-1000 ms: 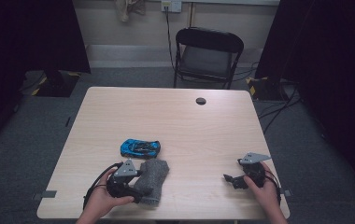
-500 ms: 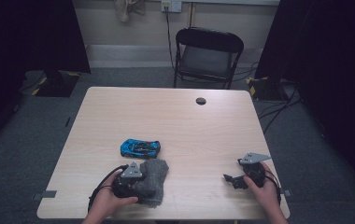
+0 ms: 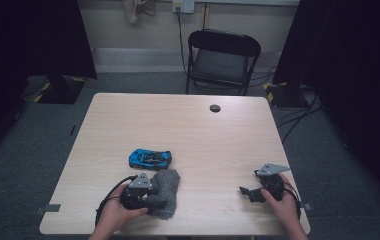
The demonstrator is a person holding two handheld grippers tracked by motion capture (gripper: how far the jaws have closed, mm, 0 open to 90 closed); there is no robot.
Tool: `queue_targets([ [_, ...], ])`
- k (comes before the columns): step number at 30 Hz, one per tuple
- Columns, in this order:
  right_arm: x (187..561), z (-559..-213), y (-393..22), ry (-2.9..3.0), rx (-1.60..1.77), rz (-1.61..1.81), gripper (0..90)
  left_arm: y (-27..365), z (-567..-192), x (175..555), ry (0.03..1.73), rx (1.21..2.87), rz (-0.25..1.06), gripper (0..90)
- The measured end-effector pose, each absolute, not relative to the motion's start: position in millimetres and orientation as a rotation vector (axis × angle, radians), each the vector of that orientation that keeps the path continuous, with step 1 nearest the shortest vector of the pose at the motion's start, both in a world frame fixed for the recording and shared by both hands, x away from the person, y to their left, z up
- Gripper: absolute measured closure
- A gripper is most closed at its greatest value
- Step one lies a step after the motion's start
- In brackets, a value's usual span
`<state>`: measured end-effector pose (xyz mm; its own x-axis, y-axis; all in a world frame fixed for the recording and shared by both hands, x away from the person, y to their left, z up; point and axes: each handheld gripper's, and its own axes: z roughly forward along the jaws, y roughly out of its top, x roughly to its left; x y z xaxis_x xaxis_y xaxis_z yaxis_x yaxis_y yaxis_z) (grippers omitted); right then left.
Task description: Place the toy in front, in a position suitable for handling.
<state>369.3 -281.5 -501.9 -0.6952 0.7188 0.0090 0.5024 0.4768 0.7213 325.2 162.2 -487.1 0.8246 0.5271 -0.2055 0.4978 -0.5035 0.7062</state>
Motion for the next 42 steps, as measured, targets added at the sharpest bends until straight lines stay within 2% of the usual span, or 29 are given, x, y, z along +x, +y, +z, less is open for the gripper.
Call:
queue_targets([
  [5,369.3,-501.9,-281.5,2.433,1.037,1.042,7.4,159.4,-485.5,326.1,0.751,2.195,0.034,58.6],
  [9,369.6,-501.9,-281.4,2.434,1.037,1.041,7.2,157.3,-482.1,326.3,0.729,2.205,0.075,64.6],
  [25,369.6,-501.9,-281.4,2.434,1.037,1.041,7.2,164.3,-476.1,327.2,0.707,2.219,0.117,67.2],
  [34,369.6,-501.9,-281.4,2.434,1.037,1.041,7.2,177.9,-472.7,325.8,0.717,2.237,0.097,67.1],
  [40,369.6,-501.9,-281.4,2.434,1.037,1.041,7.2,194.5,-474.4,325.3,0.77,2.217,0.107,62.3],
  [42,369.6,-501.9,-281.4,2.434,1.036,1.041,7.2,199.1,-473.8,324.9,0.814,2.199,0.15,45.0],
])
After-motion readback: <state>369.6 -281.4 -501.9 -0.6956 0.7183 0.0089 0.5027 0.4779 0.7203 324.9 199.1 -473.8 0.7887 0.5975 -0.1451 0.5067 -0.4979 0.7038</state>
